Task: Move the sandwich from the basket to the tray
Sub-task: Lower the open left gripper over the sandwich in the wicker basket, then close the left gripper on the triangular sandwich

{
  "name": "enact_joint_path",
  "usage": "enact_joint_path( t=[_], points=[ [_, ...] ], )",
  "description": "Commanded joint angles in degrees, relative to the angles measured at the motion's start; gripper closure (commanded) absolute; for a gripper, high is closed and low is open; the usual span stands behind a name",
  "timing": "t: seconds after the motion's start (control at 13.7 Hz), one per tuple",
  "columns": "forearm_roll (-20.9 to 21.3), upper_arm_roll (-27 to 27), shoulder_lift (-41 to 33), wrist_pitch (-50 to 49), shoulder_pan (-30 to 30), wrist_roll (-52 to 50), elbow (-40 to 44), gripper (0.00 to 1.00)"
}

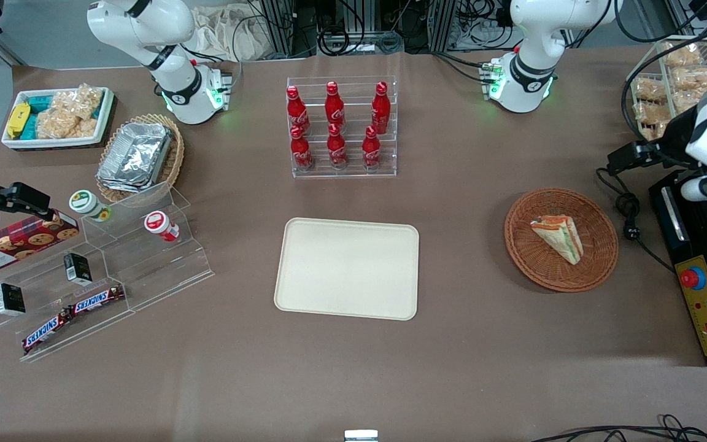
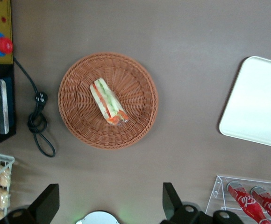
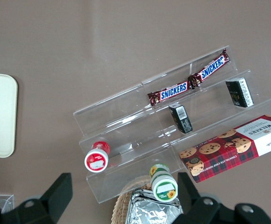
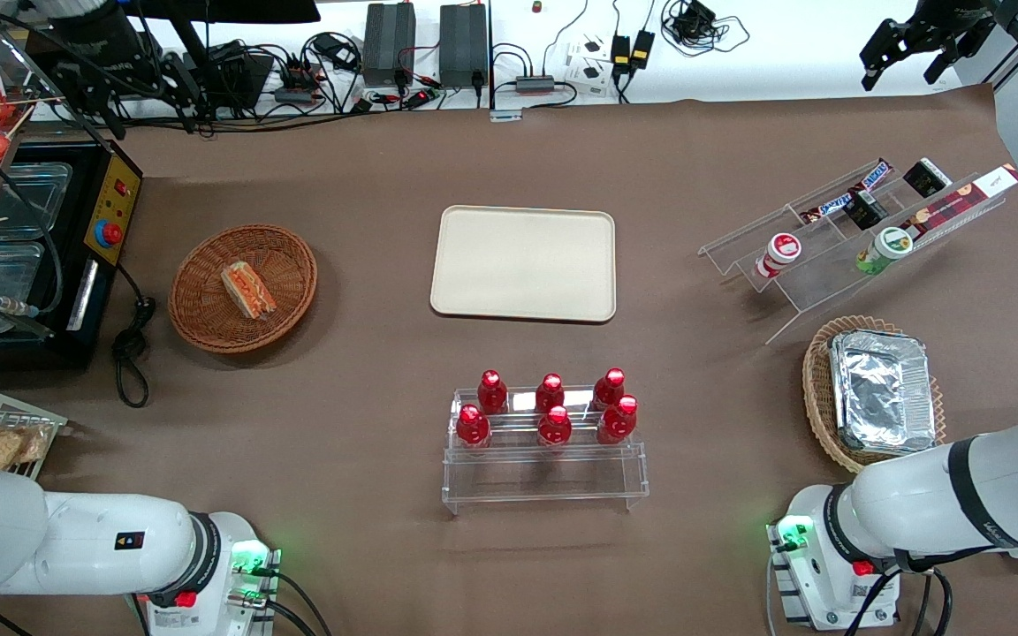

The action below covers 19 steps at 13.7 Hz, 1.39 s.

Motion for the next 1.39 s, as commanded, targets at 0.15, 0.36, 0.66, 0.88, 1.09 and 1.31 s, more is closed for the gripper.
enact_joint_path(
  t=[0.15, 0.36, 0.66, 0.88, 1.09, 1.31],
  points=[
    [0.8, -0.2, -2.2, 14.9, 0.5, -2.3, -17.4, 0.01],
    [1.5, 0.0, -2.3, 27.4, 0.6, -3.5, -27.7, 0.01],
    [1.5, 0.3, 1.2, 42.1, 3.4, -5.6, -37.6, 0.01],
    [1.5, 0.4, 6.5, 46.1, 4.1, -8.9, -37.8, 0.01],
    [1.5, 0.4, 10.9, 50.5, 4.1, -14.5, -38.1, 0.01],
    [1.5, 0.4, 13.0, 53.8, 4.0, -16.1, -39.8, 0.01]
  ],
)
